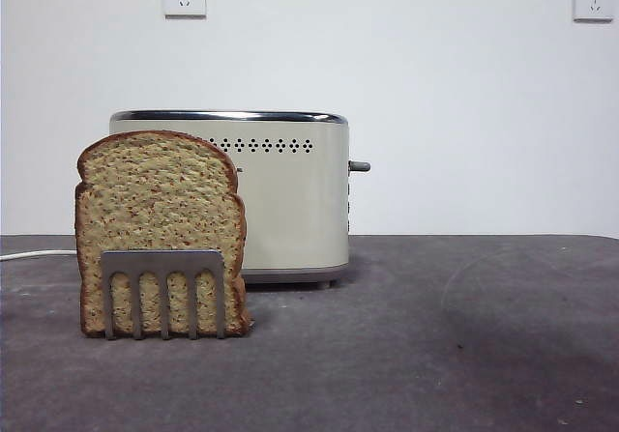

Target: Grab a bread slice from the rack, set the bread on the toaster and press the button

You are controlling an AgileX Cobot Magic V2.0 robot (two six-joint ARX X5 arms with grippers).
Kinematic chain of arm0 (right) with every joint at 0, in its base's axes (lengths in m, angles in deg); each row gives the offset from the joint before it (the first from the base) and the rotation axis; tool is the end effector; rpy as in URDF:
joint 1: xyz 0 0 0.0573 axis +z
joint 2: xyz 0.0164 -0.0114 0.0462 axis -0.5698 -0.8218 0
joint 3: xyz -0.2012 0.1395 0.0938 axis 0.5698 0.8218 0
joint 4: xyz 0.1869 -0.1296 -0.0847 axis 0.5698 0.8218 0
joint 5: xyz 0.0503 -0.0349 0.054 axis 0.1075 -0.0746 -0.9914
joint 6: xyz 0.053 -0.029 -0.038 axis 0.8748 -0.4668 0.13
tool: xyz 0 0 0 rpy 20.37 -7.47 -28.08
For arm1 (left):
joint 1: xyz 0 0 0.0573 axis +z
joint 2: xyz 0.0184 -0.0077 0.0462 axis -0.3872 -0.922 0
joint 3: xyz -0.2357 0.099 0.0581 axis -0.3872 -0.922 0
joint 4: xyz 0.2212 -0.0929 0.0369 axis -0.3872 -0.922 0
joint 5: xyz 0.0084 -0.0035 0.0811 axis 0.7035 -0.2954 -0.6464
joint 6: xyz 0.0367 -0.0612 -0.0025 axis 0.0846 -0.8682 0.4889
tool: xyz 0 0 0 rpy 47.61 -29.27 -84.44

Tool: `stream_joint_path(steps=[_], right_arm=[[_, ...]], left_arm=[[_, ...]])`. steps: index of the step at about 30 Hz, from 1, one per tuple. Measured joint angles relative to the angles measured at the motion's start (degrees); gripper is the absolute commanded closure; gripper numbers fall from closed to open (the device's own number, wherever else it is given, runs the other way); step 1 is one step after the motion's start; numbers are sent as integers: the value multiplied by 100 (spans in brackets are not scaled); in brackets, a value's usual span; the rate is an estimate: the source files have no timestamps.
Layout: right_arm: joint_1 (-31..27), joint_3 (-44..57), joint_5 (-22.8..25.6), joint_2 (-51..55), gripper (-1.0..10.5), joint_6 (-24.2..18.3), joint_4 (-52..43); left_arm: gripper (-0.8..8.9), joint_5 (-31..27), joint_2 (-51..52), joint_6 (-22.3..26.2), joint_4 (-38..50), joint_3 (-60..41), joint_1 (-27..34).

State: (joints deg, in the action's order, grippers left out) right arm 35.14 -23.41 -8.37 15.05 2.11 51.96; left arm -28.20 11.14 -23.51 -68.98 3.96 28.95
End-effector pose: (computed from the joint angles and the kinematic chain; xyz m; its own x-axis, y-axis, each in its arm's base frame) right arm 0.1100 0.0150 0.1930 0.9590 0.2651 -0.1006 -0.2008 0.8856 0.4189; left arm 0.1000 -0.0098 0.2006 0.9599 -0.2723 -0.0670 0.2353 0.9122 -0.3354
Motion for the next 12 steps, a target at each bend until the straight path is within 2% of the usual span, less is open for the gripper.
stream_joint_path(steps=[6,12], right_arm=[[0,-925,-660,-861,959,4,133],[2,-2083,-1408,-1829,959,-417,857]], left_arm=[[821,776,-518,144,-221,815,0],[822,1550,-1237,811,-811,1757,0]])
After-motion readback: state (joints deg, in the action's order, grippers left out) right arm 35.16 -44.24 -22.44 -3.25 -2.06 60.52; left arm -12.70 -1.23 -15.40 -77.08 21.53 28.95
